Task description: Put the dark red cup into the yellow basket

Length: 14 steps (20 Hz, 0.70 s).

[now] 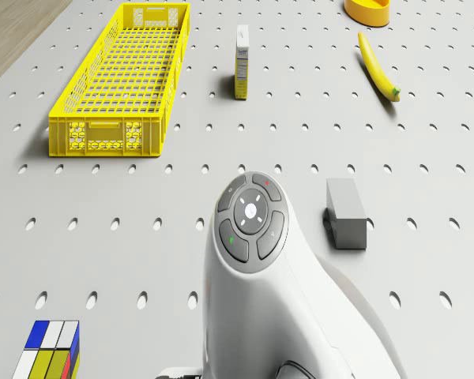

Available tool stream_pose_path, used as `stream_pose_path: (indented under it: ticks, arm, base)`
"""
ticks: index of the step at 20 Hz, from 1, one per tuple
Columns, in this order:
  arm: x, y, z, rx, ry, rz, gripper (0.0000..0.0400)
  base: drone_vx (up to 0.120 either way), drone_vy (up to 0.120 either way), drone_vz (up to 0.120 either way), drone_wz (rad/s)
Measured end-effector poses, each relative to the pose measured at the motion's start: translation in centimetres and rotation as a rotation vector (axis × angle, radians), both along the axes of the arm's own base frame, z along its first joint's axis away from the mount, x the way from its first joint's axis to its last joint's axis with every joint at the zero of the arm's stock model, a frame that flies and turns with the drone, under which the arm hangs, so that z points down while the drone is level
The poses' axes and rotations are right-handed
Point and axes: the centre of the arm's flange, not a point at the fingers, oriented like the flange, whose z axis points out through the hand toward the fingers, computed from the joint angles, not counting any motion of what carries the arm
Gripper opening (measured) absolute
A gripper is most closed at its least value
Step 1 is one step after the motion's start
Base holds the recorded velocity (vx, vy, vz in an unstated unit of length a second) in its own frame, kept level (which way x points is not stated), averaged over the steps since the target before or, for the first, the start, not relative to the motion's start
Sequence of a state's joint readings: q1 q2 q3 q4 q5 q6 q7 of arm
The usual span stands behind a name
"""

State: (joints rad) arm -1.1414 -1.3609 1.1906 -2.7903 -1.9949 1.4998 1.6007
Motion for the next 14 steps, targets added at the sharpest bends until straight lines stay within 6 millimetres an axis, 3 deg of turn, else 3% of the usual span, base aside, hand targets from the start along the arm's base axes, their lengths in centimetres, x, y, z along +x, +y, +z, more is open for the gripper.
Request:
stream_pose_path:
  ticks: [5, 9, 12, 14]
  arm:
    - [0.2, 1.5, 0.1, 0.012, 0.002, -0.089, 0.0115]
    - [0.0, 0.7, -1.1, 0.007, 0.001, -0.033, 0.0109]
    - [0.0, 0.4, -2.2, 0.004, 0.001, -0.019, 0.0103]
    - [0.0, 0.3, -2.7, 0.003, 0.001, -0.014, 0.0101]
  base:
    - [0.000, 0.000, 0.000, 0.000]
    - [0.000, 0.000, 0.010, 0.000]
    - [0.013, 0.013, 0.120, 0.000]
    - [0.120, 0.120, 0.120, 0.000]
